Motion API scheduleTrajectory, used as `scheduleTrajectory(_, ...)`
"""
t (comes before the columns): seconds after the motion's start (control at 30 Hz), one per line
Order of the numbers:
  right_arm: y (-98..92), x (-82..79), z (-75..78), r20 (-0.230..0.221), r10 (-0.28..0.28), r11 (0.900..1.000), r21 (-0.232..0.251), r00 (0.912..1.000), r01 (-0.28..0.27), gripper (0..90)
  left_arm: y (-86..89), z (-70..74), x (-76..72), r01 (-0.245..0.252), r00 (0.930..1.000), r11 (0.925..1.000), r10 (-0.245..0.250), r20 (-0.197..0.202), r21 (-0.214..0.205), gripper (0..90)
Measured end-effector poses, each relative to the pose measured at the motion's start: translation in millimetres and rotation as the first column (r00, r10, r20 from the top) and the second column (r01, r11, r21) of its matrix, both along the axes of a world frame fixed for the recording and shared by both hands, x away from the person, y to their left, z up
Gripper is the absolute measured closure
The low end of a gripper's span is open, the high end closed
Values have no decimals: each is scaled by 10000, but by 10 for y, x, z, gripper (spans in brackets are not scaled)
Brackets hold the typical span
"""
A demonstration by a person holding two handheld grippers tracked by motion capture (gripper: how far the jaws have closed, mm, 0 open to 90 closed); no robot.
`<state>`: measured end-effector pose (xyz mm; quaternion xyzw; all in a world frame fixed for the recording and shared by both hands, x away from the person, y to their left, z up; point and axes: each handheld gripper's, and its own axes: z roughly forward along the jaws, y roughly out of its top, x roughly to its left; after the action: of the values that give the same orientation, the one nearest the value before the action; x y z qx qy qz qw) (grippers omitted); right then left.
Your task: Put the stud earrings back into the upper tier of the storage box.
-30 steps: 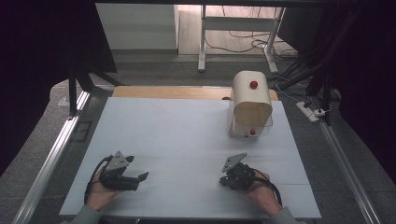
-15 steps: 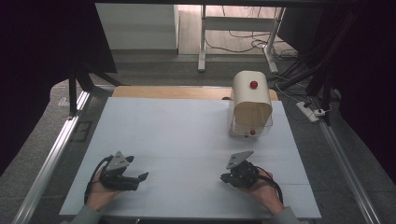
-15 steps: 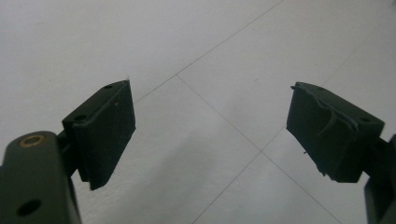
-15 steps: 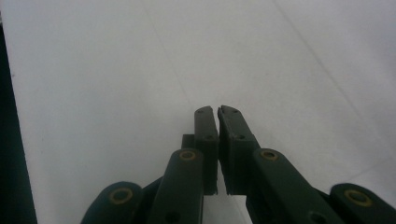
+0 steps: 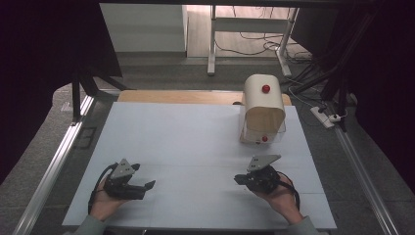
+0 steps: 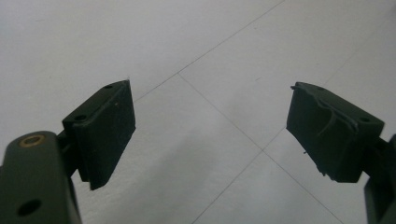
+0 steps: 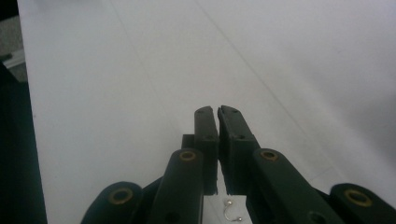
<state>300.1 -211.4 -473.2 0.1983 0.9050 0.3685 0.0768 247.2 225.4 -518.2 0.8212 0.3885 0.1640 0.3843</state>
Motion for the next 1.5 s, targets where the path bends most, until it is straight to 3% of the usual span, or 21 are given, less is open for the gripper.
scheduleTrajectory(0.2,-57,-3,80,303,-187,9990,419,9994,174,857,14,0,4,11,10000,9998,-12,-72,-176,152)
scheduleTrajectory(0.77,-147,-39,313,988,-521,9933,1083,9937,413,857,22,2,-2,-80,10000,9998,80,-43,-188,152)
scheduleTrajectory(0.87,-190,-11,421,1027,-696,9862,1567,9923,529,857,30,1,-4,-127,9999,9997,127,-13,-226,153)
scheduleTrajectory(1.07,-232,83,546,1209,-1024,9827,1663,9874,816,858,43,-6,-8,-85,10000,9996,84,-49,-277,153)
scheduleTrajectory(1.2,-276,162,675,1438,-1449,9747,1907,9789,1162,858,47,-9,-10,-63,10000,9996,61,-56,-291,152)
scheduleTrajectory(1.5,-358,288,844,1762,-1902,9694,1894,9658,1563,858,37,-11,-9,-52,10000,9997,50,-66,-252,153)
